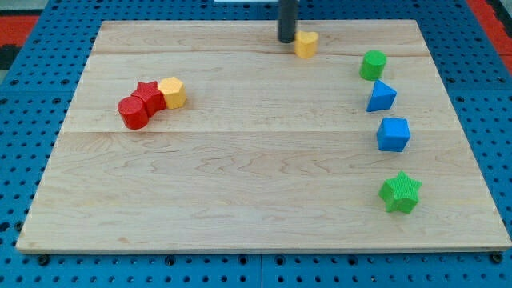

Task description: Push the yellow heart to the top right

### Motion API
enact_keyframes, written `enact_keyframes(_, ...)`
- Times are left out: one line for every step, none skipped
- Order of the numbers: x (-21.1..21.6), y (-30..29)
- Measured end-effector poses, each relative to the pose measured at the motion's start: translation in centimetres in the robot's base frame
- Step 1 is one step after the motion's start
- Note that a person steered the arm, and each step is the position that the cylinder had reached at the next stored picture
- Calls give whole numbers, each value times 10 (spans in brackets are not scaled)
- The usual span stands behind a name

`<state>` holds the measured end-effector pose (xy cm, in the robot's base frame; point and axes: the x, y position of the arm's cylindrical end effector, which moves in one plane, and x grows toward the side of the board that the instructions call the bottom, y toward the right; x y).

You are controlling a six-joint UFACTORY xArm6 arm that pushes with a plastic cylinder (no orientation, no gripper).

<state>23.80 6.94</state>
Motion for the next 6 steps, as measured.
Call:
enact_keyframes(2,13)
enact_keyframes(17,-30)
enact_keyframes(28,20)
enact_keyframes(28,57)
enact_keyframes(23,63)
enact_keyframes(22,85)
